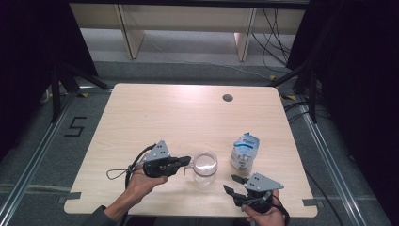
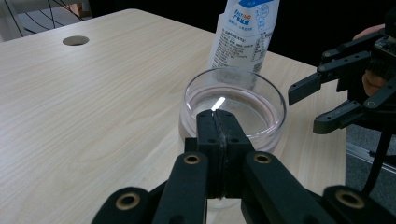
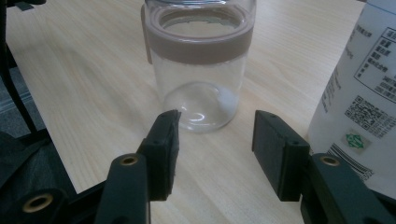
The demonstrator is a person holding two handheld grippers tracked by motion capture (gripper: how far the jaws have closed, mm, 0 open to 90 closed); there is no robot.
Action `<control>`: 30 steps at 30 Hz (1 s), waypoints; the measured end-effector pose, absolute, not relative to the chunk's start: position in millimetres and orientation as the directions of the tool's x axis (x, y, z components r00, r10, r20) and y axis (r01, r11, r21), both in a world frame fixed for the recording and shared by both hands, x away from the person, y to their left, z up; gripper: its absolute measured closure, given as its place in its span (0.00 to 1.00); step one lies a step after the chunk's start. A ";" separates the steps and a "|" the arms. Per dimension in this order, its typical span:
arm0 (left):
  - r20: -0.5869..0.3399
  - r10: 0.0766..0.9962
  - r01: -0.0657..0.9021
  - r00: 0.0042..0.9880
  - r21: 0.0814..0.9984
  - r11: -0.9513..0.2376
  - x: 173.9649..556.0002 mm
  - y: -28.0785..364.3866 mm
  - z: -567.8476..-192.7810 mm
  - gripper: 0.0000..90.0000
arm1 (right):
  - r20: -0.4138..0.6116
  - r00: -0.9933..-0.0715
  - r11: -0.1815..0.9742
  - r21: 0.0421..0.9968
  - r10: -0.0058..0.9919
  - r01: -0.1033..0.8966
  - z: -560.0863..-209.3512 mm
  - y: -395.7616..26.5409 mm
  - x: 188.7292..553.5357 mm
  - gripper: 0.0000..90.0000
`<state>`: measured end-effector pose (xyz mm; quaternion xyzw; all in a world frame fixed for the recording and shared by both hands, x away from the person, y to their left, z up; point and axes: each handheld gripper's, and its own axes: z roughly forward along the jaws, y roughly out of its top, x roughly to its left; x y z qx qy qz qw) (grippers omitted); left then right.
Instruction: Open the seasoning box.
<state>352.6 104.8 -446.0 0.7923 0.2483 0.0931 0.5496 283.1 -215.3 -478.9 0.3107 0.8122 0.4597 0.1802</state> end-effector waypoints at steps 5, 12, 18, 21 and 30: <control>-0.121 0.498 0.291 0.859 0.915 -0.280 352.2 103.0 -445.8 0.99 | -0.011 -0.747 0.386 0.861 0.665 0.330 -479.8 -208.7 286.9 0.66; -0.120 0.506 0.295 0.854 0.913 -0.281 351.5 101.4 -449.0 0.99 | -0.028 -0.757 0.393 0.867 0.653 0.307 -476.7 -203.8 287.9 0.75; -0.115 0.513 0.292 0.851 0.915 -0.279 352.5 102.7 -449.1 0.99 | -0.043 -0.745 0.392 0.869 0.666 0.300 -476.8 -202.6 289.8 0.77; -0.111 0.518 0.290 0.848 0.916 -0.278 352.6 104.7 -449.4 0.99 | -0.063 -0.753 0.405 0.871 0.654 0.279 -475.8 -201.7 292.3 0.79; -0.103 0.513 0.281 0.852 0.917 -0.283 352.3 105.1 -449.7 0.98 | -0.043 -0.746 0.385 0.875 0.664 0.293 -474.8 -199.5 297.4 0.84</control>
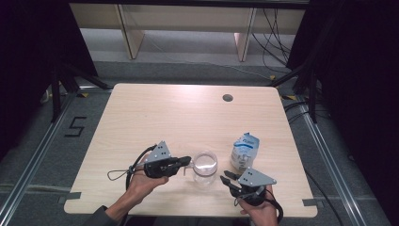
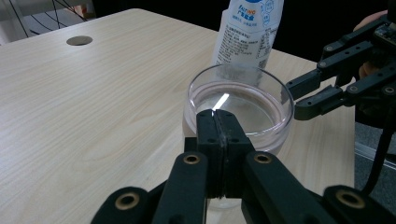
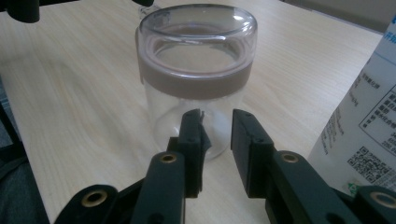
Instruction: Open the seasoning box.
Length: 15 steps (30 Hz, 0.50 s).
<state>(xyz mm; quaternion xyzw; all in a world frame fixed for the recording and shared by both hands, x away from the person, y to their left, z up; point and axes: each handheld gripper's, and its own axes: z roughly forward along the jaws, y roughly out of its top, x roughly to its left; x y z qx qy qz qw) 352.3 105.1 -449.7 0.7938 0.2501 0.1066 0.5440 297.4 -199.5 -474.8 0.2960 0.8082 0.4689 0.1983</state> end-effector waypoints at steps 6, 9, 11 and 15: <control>-0.105 0.502 0.273 0.859 0.923 -0.273 352.2 105.0 -450.8 0.98 | -0.062 -0.746 0.379 0.887 0.663 0.263 -472.4 -197.6 301.3 0.89; -0.111 0.504 0.276 0.857 0.924 -0.266 351.5 105.4 -451.2 0.99 | -0.060 -0.747 0.375 0.890 0.662 0.260 -472.5 -195.9 303.2 0.93; -0.113 0.504 0.277 0.856 0.924 -0.263 351.4 105.2 -451.4 0.99 | -0.048 -0.744 0.369 0.888 0.666 0.273 -472.6 -195.3 302.8 0.94; -0.120 0.506 0.284 0.854 0.923 -0.261 350.8 105.6 -452.2 0.99 | -0.049 -0.744 0.367 0.890 0.666 0.270 -472.1 -196.6 306.4 0.96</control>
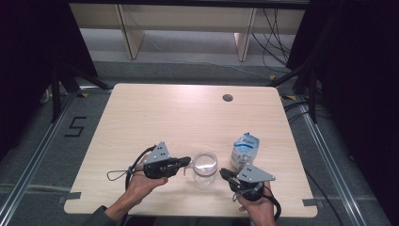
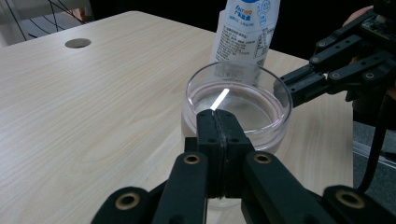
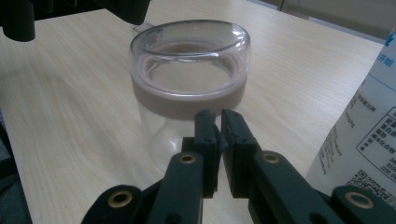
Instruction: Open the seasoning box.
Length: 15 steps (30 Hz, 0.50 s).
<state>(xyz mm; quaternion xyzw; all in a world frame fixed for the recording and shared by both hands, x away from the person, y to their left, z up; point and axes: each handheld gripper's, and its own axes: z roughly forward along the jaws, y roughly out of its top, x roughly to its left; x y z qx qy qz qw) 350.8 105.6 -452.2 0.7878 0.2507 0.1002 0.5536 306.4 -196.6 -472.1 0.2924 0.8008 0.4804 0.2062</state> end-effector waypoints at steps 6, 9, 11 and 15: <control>-0.108 0.501 0.273 0.859 0.924 -0.269 351.6 106.4 -452.4 0.99 | -0.043 -0.737 0.355 0.894 0.674 0.272 -470.9 -194.6 307.0 0.96; -0.107 0.500 0.272 0.859 0.924 -0.269 351.6 106.4 -452.6 0.99 | -0.061 -0.748 0.365 0.897 0.661 0.250 -470.3 -193.3 308.8 0.96; -0.107 0.501 0.273 0.859 0.923 -0.271 351.5 106.9 -453.1 0.99 | -0.062 -0.746 0.362 0.899 0.664 0.247 -469.2 -191.5 309.1 0.96; -0.109 0.506 0.278 0.855 0.922 -0.271 351.1 107.3 -453.1 0.99 | -0.067 -0.751 0.359 0.904 0.657 0.233 -468.0 -190.1 310.5 0.97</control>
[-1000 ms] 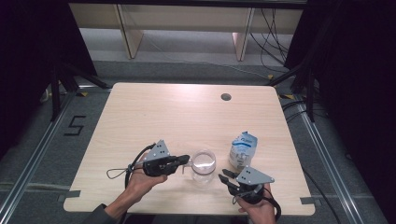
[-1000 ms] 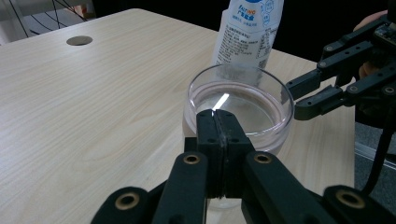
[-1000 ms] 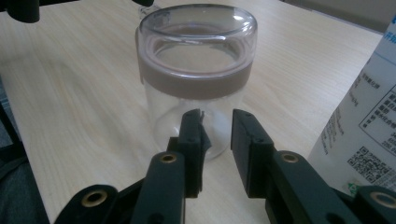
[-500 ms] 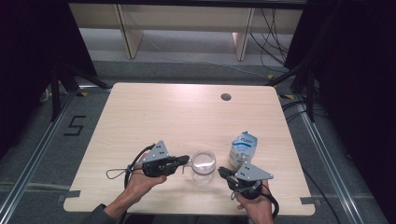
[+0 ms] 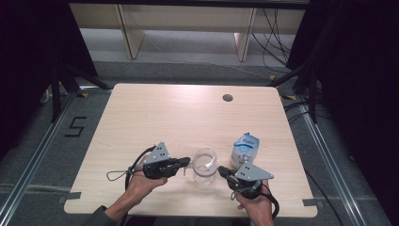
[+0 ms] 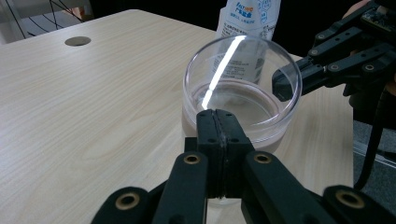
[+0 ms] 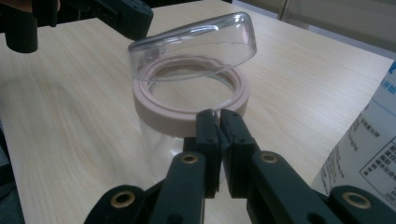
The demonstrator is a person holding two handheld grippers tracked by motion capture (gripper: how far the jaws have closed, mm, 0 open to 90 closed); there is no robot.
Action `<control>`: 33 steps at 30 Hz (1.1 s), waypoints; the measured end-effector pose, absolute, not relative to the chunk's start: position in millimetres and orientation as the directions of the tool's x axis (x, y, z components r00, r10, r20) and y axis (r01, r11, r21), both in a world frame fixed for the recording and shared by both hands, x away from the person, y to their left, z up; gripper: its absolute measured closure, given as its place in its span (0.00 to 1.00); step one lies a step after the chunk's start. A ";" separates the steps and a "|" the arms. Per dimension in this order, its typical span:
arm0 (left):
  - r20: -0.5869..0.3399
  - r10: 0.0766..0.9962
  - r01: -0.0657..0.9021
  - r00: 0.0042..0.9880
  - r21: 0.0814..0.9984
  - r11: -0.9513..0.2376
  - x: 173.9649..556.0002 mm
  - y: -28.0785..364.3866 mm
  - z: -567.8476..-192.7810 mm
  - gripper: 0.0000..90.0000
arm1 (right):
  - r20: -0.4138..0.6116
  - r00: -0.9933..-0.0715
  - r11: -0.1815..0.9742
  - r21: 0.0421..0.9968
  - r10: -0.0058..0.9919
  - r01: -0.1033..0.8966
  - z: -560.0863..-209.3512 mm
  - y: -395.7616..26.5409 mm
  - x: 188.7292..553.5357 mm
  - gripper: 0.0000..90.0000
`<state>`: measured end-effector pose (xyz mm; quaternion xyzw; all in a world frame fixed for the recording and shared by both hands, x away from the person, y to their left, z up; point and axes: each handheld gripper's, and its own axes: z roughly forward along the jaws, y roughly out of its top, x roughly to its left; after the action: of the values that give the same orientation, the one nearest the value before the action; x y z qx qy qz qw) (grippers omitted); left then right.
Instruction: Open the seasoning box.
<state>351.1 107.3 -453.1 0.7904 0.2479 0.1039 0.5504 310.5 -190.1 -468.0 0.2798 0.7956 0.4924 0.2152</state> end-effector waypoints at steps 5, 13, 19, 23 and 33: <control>-0.108 0.504 0.276 0.857 0.922 -0.271 351.1 107.4 -453.3 0.98 | -0.078 -0.750 0.349 0.913 0.657 0.211 -463.2 -186.8 311.1 0.98; -0.101 0.490 0.265 0.866 0.924 -0.276 351.6 108.2 -454.0 0.98 | -0.066 -0.755 0.356 0.906 0.653 0.229 -455.2 -185.1 313.4 0.98; -0.109 0.498 0.276 0.860 0.921 -0.274 351.0 111.3 -454.7 0.85 | -0.083 -0.754 0.354 0.912 0.652 0.206 -451.2 -184.6 315.9 0.98; -0.096 0.505 0.265 0.858 0.924 -0.275 348.0 123.6 -457.5 0.69 | -0.094 -0.761 0.355 0.916 0.642 0.186 -446.3 -181.5 315.7 0.98; -0.097 0.532 0.302 0.841 0.900 -0.314 332.9 139.9 -468.2 0.41 | -0.105 -0.747 0.336 0.927 0.657 0.166 -436.7 -173.7 313.2 0.98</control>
<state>332.9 139.9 -468.2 0.8032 0.2595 0.1094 0.5250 313.2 -173.7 -436.7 0.2632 0.7815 0.5124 0.2396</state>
